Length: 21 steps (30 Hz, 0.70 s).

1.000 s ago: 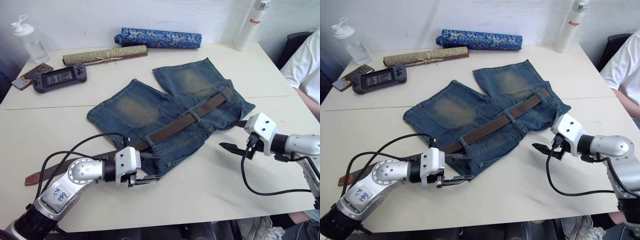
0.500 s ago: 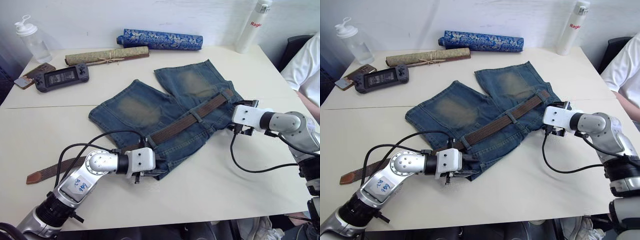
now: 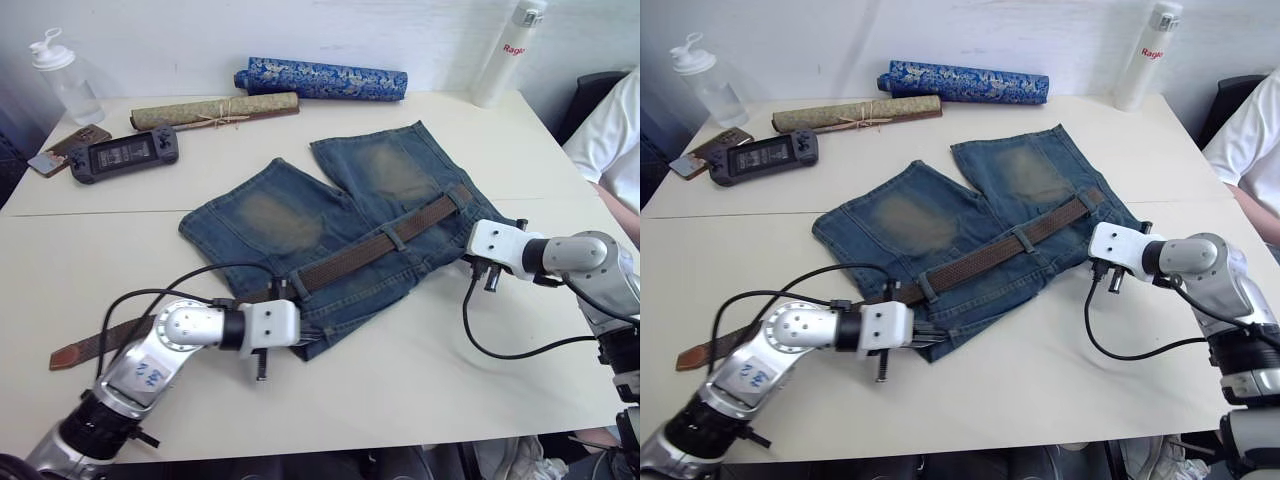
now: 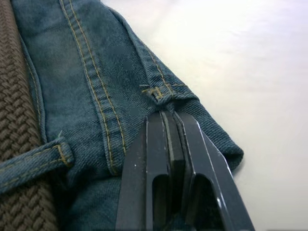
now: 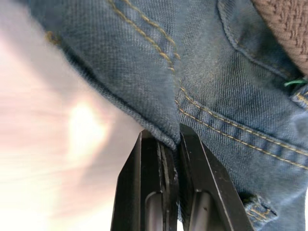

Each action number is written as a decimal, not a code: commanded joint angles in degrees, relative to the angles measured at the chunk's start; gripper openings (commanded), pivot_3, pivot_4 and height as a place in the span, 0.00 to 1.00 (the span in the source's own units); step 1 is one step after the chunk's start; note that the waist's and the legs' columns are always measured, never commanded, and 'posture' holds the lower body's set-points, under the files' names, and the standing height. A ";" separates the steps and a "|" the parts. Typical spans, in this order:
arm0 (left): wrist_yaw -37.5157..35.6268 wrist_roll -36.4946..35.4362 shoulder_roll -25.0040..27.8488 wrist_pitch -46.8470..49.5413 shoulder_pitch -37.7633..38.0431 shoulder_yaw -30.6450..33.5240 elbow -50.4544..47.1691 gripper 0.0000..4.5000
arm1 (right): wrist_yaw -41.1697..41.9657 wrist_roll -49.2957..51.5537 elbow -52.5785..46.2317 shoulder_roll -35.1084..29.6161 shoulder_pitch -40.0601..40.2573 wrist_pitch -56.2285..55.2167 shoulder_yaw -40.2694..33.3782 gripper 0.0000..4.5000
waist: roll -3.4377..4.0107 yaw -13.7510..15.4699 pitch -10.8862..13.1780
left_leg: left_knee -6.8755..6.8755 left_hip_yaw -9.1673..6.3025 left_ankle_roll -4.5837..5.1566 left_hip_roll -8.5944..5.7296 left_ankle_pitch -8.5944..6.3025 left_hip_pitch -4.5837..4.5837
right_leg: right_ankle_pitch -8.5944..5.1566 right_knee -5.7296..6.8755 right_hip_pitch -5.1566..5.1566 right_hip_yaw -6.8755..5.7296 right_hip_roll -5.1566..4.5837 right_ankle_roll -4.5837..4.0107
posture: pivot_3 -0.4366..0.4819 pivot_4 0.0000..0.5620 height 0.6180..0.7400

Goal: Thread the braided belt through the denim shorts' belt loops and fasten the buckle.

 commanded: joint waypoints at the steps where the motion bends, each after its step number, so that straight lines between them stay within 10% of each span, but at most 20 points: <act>1: -7.65 -2.17 5.66 -8.54 2.68 7.94 6.90 0.00 | 6.15 6.87 -14.99 -0.88 7.36 12.59 0.30 0.01 | 0.02 0.00 0.01 | -0.02 0.00 0.01 0.00 -0.01 0.01 | -0.01 0.00 0.00 -0.01 0.00 -0.01 | 0.48 0.27 0.22; 9: -15.60 1.22 9.15 -30.35 -0.64 12.58 31.52 0.00 | -1.51 15.84 -45.70 3.76 15.01 40.73 3.44 0.01 | 0.23 -0.11 0.05 | -0.10 0.01 0.12 0.20 -0.07 0.12 | -0.07 0.02 0.01 -0.09 0.12 -0.13 | 0.48 0.27 0.22; 21: -13.25 6.15 4.95 -38.95 -10.02 10.86 47.17 0.00 | -14.12 8.64 -38.95 8.79 11.62 40.25 7.96 0.01 | 0.20 -0.13 -0.05 | -0.18 0.10 0.12 0.42 -0.07 0.76 | -0.09 0.12 0.47 -0.05 0.33 -0.22 | 0.48 0.27 0.22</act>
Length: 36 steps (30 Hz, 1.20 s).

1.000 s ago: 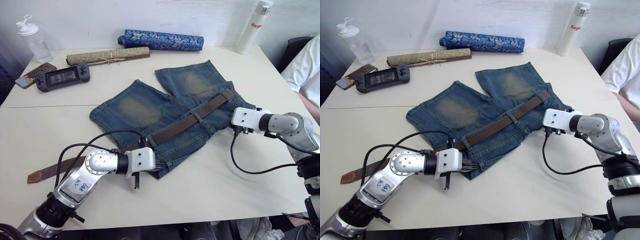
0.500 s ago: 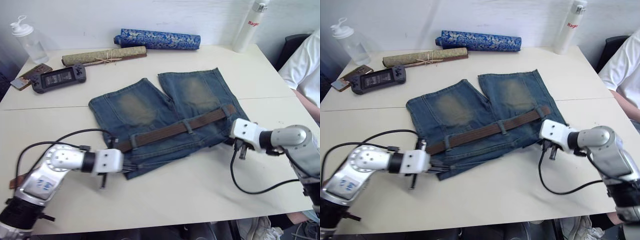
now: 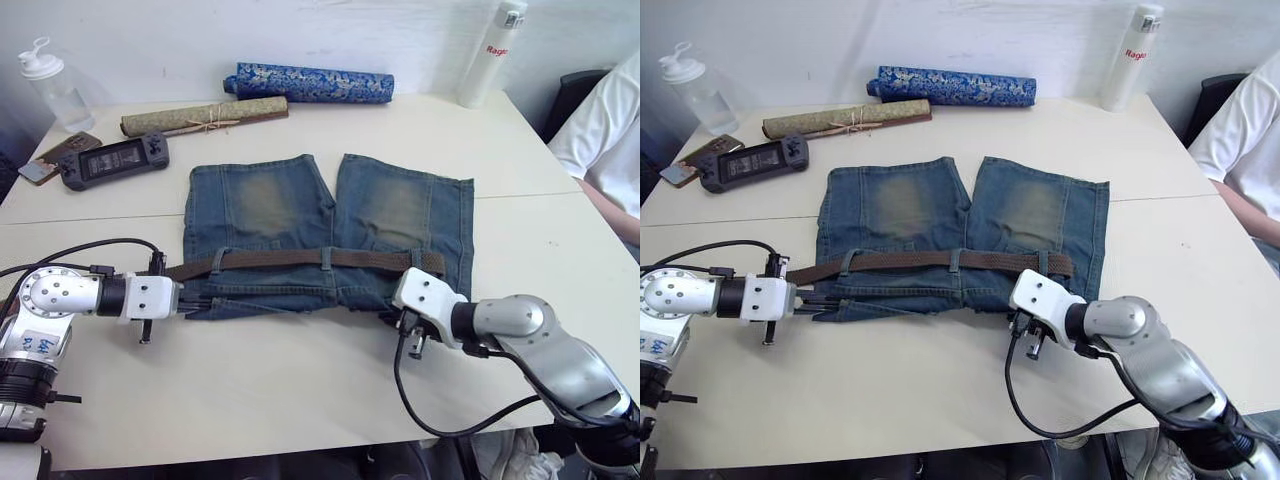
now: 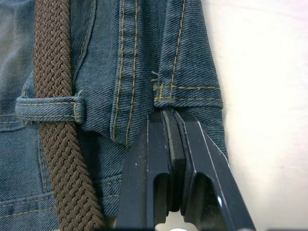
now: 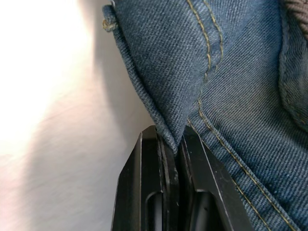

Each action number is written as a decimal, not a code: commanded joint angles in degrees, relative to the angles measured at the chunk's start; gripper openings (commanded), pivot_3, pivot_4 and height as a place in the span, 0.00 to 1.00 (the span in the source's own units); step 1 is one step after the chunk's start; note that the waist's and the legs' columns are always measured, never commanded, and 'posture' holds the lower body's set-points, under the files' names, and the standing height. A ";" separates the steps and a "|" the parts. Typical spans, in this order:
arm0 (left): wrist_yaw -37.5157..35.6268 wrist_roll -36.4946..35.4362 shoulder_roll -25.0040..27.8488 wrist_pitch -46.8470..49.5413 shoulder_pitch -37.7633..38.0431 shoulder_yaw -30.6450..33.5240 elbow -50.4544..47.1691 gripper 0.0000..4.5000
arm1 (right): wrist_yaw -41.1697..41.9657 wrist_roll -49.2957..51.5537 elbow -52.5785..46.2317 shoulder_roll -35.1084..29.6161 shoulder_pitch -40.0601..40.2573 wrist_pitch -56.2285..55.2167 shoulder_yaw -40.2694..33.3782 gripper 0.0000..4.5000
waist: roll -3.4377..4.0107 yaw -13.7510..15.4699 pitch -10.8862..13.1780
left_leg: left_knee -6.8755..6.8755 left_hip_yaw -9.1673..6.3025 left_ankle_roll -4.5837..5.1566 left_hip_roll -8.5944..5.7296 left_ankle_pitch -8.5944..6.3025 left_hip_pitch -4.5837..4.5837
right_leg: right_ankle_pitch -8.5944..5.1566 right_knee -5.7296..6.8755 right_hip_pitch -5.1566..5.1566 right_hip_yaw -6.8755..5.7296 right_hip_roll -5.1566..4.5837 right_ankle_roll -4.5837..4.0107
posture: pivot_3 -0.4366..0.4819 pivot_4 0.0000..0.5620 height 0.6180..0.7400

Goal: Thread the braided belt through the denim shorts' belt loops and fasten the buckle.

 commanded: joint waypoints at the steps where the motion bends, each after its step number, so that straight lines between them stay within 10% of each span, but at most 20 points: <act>1: 2.49 3.69 -2.08 0.04 -1.91 -1.14 3.21 0.00 | -1.93 -3.62 6.08 -1.46 0.00 -3.74 2.43 0.01 | -0.01 0.17 -0.08 | 0.00 0.00 0.00 0.00 0.00 0.08 | 0.00 -0.01 0.08 0.00 0.00 0.00 | 0.48 0.27 0.22; 9: 5.58 10.00 -8.55 -2.74 -10.40 -4.98 11.51 0.00 | -0.02 -14.87 25.29 -6.09 -6.92 -31.03 7.71 0.01 | 0.15 1.62 -0.75 | 0.03 -0.01 -0.01 -0.01 0.00 0.22 | 0.12 -0.24 0.43 -0.05 0.00 0.16 | 0.48 0.27 0.22; 20: 9.36 12.63 -13.00 -5.59 -17.25 -6.01 20.90 0.00 | 1.05 -15.19 34.94 -2.79 -10.28 -37.94 5.40 0.01 | 0.15 1.82 -0.83 | 0.09 0.00 -0.02 -0.02 0.01 0.17 | 0.13 -0.23 0.44 -0.05 -0.01 0.18 | 0.48 0.27 0.22; 24: 6.78 6.64 -13.16 -0.87 -15.36 -3.37 16.17 0.31 | -0.20 -12.76 33.52 -1.17 -9.44 -34.58 1.66 0.00 | 0.16 1.72 -0.83 | 0.09 0.00 -0.03 -0.02 0.00 0.14 | 0.13 -0.23 0.40 -0.05 -0.01 0.18 | 0.48 0.27 0.22; 30: -0.07 -10.75 -6.89 27.19 -6.30 3.85 -8.05 0.89 | 5.42 5.93 20.52 -2.29 -6.22 -14.67 -13.76 0.59 | 0.46 1.18 -0.28 | 0.07 -0.03 -0.15 0.00 -0.08 -0.16 | 0.12 -0.31 0.21 -0.06 0.03 0.18 | 0.48 0.27 0.22; 34: -1.19 -21.15 -2.24 47.54 -4.98 9.24 -14.49 0.89 | 9.28 17.50 18.19 -4.64 -8.17 -3.00 -22.64 0.99 | 0.67 0.72 0.12 | 0.06 -0.04 -0.14 0.01 -0.08 -0.24 | 0.13 -0.48 0.12 -0.06 0.06 0.19 | 0.48 0.27 0.22; 36: 0.18 -22.63 -1.96 53.82 -7.79 10.41 -11.08 0.89 | 8.35 20.52 22.09 -4.45 -12.36 1.60 -24.55 0.99 | 0.74 0.21 0.19 | 0.00 -0.06 -0.14 0.07 -0.08 -0.20 | 0.13 -0.45 0.09 -0.06 0.13 0.18 | 0.48 0.27 0.22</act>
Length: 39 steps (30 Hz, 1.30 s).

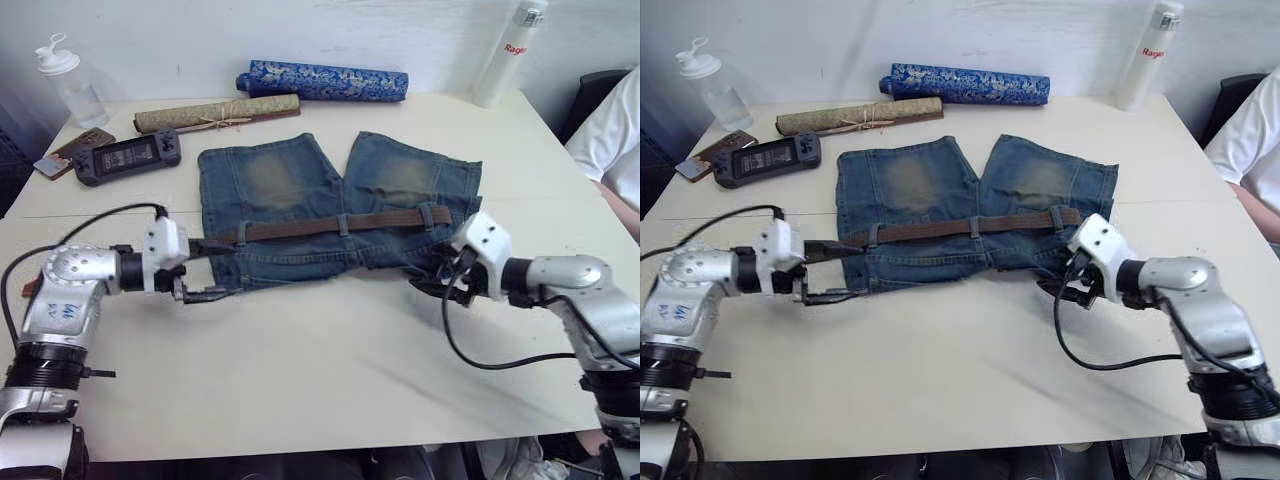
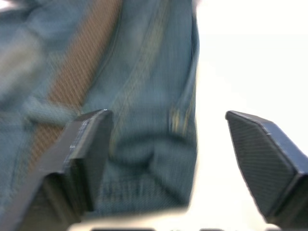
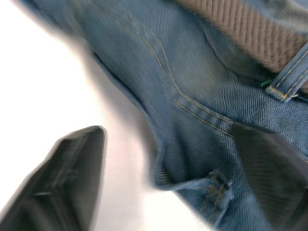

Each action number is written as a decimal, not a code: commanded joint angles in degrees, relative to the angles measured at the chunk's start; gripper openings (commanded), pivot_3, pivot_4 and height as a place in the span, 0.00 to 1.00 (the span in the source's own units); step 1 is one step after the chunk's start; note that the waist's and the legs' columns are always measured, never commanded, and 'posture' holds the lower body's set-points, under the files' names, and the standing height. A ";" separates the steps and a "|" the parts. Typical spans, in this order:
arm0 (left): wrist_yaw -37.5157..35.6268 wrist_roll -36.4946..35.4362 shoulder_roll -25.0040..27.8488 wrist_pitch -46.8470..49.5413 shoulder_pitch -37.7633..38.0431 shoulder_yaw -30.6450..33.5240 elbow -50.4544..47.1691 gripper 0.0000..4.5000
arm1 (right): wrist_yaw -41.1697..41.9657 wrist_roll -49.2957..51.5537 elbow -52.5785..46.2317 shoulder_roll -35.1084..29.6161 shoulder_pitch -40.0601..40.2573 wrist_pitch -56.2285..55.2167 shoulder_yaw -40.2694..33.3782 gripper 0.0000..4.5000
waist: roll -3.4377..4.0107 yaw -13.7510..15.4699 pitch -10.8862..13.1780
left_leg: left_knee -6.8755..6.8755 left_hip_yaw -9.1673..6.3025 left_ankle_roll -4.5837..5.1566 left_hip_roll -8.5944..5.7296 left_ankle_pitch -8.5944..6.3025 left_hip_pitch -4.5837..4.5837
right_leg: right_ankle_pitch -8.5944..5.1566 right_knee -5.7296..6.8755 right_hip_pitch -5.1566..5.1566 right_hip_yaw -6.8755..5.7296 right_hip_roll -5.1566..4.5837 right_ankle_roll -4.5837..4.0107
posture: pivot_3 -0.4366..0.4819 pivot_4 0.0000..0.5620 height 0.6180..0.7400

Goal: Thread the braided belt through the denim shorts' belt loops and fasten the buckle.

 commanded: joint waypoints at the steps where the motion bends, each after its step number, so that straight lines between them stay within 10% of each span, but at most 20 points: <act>1: 0.89 -3.85 0.69 8.94 -4.37 3.96 3.83 0.89 | -1.51 5.58 4.49 -0.37 -7.54 8.12 -5.27 0.99 | 0.03 -0.27 0.02 | -0.04 0.01 0.00 0.00 0.00 0.06 | 0.00 0.00 0.03 0.00 0.00 -0.01 | 0.48 0.27 0.22; 16: 1.56 7.10 -9.82 13.71 -27.00 -1.35 40.32 0.89 | -4.60 -2.04 52.47 7.73 -33.19 8.27 3.77 0.99 | -0.05 -2.11 0.05 | -0.32 0.18 -0.42 -0.01 0.31 -0.59 | 0.00 0.26 -0.79 0.09 0.06 0.00 | 0.48 0.27 0.22; 39: 0.15 16.62 -9.83 6.31 -25.23 -2.79 48.45 0.89 | 0.27 -4.17 63.16 9.81 -38.63 3.60 3.49 0.99 | -0.04 -3.30 0.05 | -0.34 0.19 -0.56 -0.01 0.38 -0.55 | 0.00 0.34 -0.80 0.12 0.04 0.01 | 0.48 0.27 0.22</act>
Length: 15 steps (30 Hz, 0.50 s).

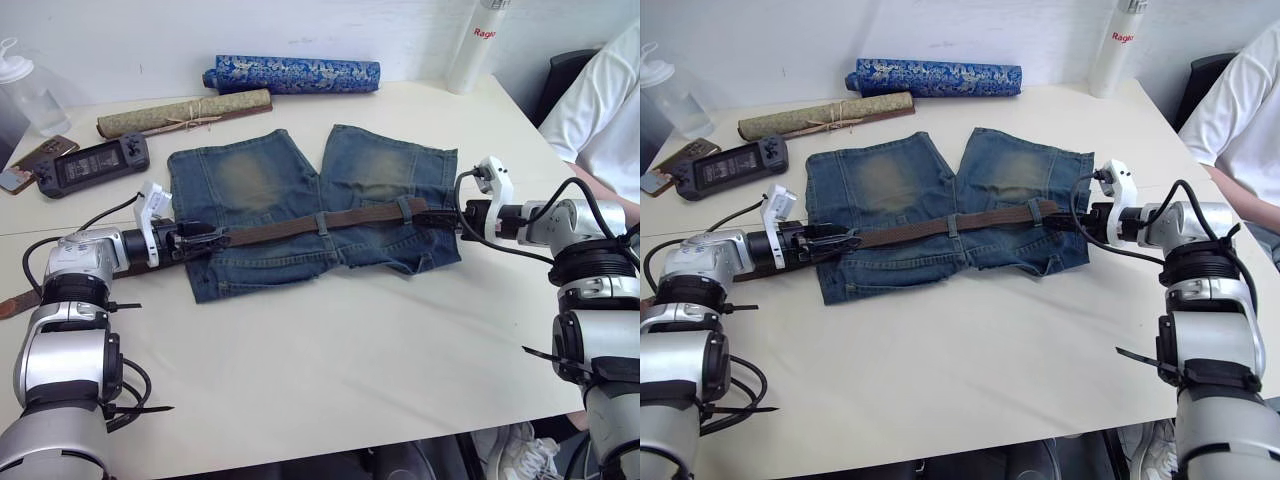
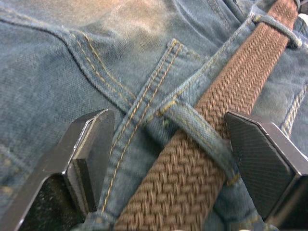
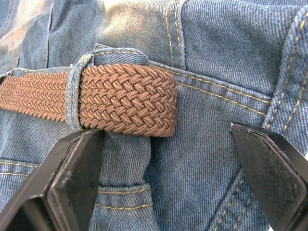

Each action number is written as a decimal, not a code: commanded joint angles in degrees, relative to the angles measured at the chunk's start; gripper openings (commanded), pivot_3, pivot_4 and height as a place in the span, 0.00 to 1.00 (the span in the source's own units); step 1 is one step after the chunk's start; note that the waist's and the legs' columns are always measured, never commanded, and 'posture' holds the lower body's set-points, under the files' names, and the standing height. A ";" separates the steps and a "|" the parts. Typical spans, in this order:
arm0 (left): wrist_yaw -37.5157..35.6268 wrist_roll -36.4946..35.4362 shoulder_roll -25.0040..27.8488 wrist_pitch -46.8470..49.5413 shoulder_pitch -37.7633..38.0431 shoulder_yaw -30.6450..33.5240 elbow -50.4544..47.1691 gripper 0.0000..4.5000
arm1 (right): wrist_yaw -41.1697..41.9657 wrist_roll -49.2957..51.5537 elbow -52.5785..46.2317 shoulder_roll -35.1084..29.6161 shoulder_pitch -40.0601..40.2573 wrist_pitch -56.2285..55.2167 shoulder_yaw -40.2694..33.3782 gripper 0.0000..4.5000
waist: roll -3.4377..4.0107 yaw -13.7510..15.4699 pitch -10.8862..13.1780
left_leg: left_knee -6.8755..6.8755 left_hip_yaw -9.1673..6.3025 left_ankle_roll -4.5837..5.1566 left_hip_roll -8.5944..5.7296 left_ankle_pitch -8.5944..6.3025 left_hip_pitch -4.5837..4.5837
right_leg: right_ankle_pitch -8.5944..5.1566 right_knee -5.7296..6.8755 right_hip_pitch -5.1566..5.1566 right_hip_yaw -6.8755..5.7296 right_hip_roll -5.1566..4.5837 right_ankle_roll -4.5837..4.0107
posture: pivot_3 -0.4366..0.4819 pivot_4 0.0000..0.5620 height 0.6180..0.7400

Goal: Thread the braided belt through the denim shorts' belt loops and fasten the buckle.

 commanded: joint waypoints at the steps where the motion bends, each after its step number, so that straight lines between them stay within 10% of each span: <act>1: -0.57 2.27 0.04 0.20 2.28 -1.21 -0.54 0.89 | 0.58 -0.15 -0.11 0.42 -1.44 -0.77 -1.33 0.99 | 0.00 -0.01 0.00 | 0.00 0.00 0.00 0.00 0.00 0.00 | 0.00 0.00 0.00 0.00 0.00 0.00 | 0.48 0.27 0.22; 7: -1.11 3.05 0.23 -0.21 3.62 -1.67 -1.71 0.89 | 0.77 -0.14 -0.59 0.71 -1.05 -1.06 -1.31 0.99 | 0.02 -0.05 -0.01 | 0.00 0.01 0.00 0.00 0.00 0.01 | 0.00 0.01 0.00 0.02 0.00 0.00 | 0.48 0.27 0.22; 11: -2.56 3.15 0.12 -0.90 4.48 -1.90 -3.14 0.65 | 0.81 -0.04 -0.74 0.98 -0.75 -1.31 -1.37 1.00 | 0.02 -0.05 -0.01 | 0.00 0.02 0.00 0.00 0.00 0.02 | 0.00 0.01 0.00 0.02 0.00 0.00 | 0.48 0.27 0.22; 15: -3.85 3.25 -0.04 -0.96 5.28 -2.24 -5.13 0.30 | 0.93 0.16 -0.94 1.25 -0.61 -1.66 -1.61 0.72 | 0.02 -0.02 -0.01 | 0.01 0.02 -0.01 0.00 0.00 0.02 | 0.00 0.02 0.00 0.02 0.00 0.00 | 0.48 0.27 0.22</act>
